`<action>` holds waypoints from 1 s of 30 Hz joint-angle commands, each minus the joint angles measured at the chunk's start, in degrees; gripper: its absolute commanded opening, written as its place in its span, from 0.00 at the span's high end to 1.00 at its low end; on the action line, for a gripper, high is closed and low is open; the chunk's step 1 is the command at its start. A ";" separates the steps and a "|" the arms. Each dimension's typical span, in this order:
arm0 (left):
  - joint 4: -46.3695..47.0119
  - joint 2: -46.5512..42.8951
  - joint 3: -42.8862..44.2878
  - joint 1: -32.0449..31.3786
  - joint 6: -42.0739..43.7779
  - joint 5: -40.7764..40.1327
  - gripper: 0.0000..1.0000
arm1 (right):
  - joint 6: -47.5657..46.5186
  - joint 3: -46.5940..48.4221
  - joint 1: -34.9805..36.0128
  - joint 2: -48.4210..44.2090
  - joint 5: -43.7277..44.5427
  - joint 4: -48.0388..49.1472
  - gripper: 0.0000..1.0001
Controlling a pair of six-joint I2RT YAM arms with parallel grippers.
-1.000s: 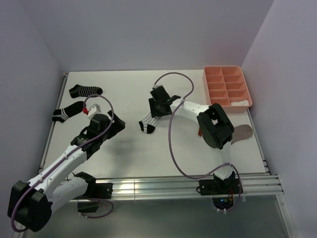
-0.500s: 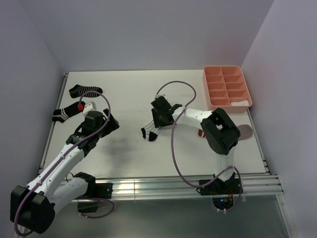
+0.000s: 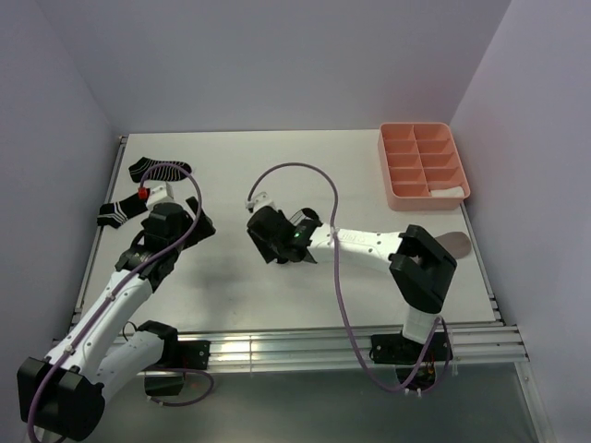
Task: Roll the socks
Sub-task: Roll the sock at the center of the board.
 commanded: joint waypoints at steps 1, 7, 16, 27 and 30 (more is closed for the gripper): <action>1.87 -2.22 -0.16 0.22 1.00 -1.81 0.01 | -2.72 -0.80 3.90 2.43 5.80 1.39 0.39; 1.35 -2.31 0.02 0.31 1.18 -2.43 0.01 | -3.95 0.08 6.90 7.17 7.64 2.71 0.39; 1.78 -3.62 -0.42 0.31 0.91 -2.25 0.02 | -5.44 0.78 7.17 12.18 11.51 4.73 0.39; 1.79 -3.54 -0.51 0.31 1.00 -2.25 0.02 | -7.11 0.43 7.08 17.28 14.50 6.75 0.47; 1.88 -3.36 -0.51 0.31 1.18 -2.17 0.02 | -6.94 0.87 6.99 18.78 15.20 5.88 0.52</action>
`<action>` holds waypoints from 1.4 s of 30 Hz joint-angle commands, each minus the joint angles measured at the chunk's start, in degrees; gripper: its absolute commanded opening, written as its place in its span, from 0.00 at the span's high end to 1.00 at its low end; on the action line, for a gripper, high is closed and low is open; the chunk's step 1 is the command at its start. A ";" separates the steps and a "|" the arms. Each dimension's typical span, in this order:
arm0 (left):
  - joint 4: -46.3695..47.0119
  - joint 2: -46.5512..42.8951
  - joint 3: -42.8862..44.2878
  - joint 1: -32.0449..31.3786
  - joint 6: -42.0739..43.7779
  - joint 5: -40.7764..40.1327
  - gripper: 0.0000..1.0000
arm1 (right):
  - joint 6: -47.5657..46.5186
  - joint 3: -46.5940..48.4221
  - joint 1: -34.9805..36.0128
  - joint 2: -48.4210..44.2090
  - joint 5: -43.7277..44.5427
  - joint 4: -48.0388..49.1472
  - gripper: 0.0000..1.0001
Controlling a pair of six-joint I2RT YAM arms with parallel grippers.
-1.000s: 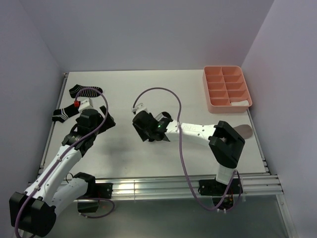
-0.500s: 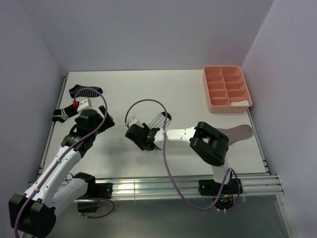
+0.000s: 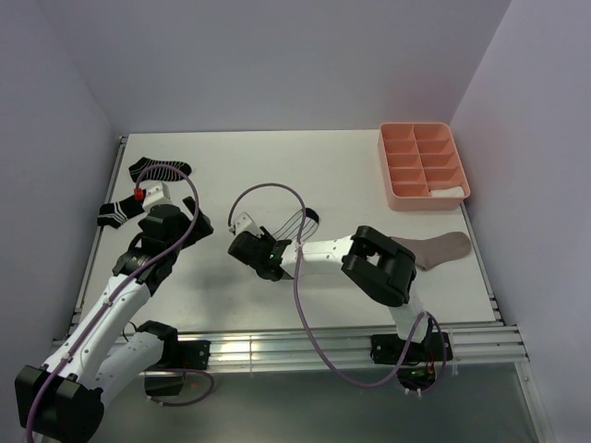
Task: Roll the socks
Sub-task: Roll the sock at the center of the board.
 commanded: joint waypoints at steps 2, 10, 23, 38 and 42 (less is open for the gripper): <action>1.29 -0.54 -0.03 0.27 1.07 -0.70 0.02 | 0.25 -0.90 0.02 4.27 1.17 -2.32 0.57; 1.55 -0.01 -0.12 0.27 1.16 -0.35 0.02 | 2.36 -3.10 0.02 4.27 0.48 -2.76 0.77; 2.60 1.13 -0.47 0.27 1.86 2.81 0.03 | 5.18 1.11 -2.44 -3.38 -24.28 -4.95 1.00; 2.16 6.92 -0.47 0.27 0.28 10.10 0.11 | 10.01 7.18 -15.70 -2.68 -55.94 -9.09 1.00; 3.13 8.07 -1.17 0.27 -1.04 12.74 0.12 | 11.24 6.57 -19.22 -0.57 -64.91 -8.03 1.00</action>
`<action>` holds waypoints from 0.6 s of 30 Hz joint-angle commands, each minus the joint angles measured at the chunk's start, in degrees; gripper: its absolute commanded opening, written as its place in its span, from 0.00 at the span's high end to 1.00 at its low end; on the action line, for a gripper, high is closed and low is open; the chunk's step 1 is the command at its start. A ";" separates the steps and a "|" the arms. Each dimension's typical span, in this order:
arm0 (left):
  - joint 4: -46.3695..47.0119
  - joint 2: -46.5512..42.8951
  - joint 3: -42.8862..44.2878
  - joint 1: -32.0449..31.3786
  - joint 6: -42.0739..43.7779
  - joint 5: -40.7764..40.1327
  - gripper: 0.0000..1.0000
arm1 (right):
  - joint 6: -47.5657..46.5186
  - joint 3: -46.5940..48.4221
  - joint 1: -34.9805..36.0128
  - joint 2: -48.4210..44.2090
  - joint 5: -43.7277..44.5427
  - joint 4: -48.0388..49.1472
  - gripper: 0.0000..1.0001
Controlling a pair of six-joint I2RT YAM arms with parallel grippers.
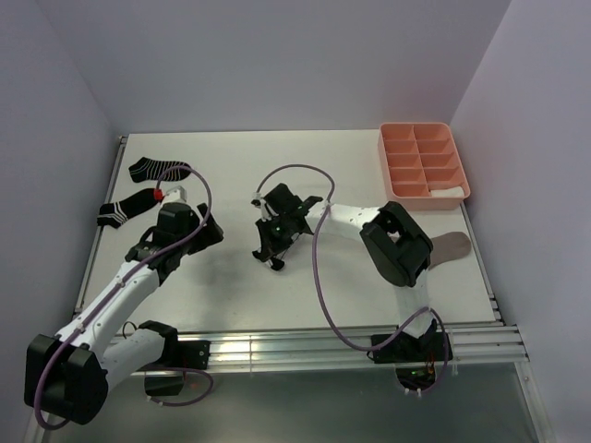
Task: Roll the socks
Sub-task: Roll the sock at the center of the board.
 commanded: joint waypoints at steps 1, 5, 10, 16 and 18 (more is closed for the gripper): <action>2.58 0.57 -0.95 0.27 -1.33 4.09 0.12 | 1.78 1.52 -2.55 0.92 -13.30 0.77 1.00; 3.55 1.72 -1.92 0.00 -2.20 6.02 0.15 | 3.53 -1.02 -5.19 1.97 -17.98 4.98 1.00; 6.01 2.86 -4.11 -1.49 -4.75 7.96 0.20 | 6.44 -3.05 -8.26 5.05 -21.85 8.95 1.00; 9.78 7.34 -5.79 -4.48 -6.95 8.40 0.29 | 7.58 -4.63 -10.11 9.27 -24.23 11.67 1.00; 10.67 9.45 -5.97 -5.44 -7.74 9.54 0.30 | 8.63 -5.86 -10.99 10.41 -24.93 13.52 1.00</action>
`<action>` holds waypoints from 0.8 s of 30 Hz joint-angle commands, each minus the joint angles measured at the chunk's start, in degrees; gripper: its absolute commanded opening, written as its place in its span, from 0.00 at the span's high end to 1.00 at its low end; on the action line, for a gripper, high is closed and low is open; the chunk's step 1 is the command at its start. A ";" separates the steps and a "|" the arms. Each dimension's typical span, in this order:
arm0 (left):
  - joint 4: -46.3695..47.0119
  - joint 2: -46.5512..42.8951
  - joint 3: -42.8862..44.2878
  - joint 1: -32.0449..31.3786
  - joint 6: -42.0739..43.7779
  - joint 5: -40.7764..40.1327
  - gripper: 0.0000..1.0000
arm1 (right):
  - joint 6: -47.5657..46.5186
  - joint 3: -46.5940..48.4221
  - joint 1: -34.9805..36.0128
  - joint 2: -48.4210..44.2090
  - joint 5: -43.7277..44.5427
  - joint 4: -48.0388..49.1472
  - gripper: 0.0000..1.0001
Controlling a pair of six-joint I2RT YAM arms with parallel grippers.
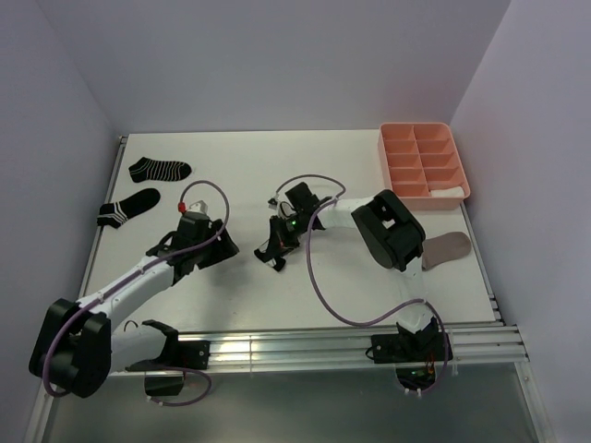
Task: Roll the socks
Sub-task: Roll the sock at the center of the board.
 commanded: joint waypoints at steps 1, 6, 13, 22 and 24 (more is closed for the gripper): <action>5.29 2.56 -0.52 -1.45 -2.26 2.20 0.31 | 1.14 -2.69 -1.26 2.67 -0.24 3.49 1.00; 8.02 8.10 0.35 -3.91 -3.31 3.08 0.33 | 2.28 -4.72 -2.67 3.99 -0.59 5.86 1.00; 12.85 15.31 1.58 -5.84 -7.00 3.52 0.43 | 3.51 -5.69 -3.20 4.26 -0.77 7.71 1.00; 20.05 20.94 -0.52 -6.81 -14.20 6.15 0.53 | 7.11 -7.53 -4.08 3.73 -1.03 10.17 1.00; 21.38 21.64 -1.83 -6.90 -16.66 7.12 0.55 | 7.82 -7.88 -4.34 3.64 -1.03 12.46 1.00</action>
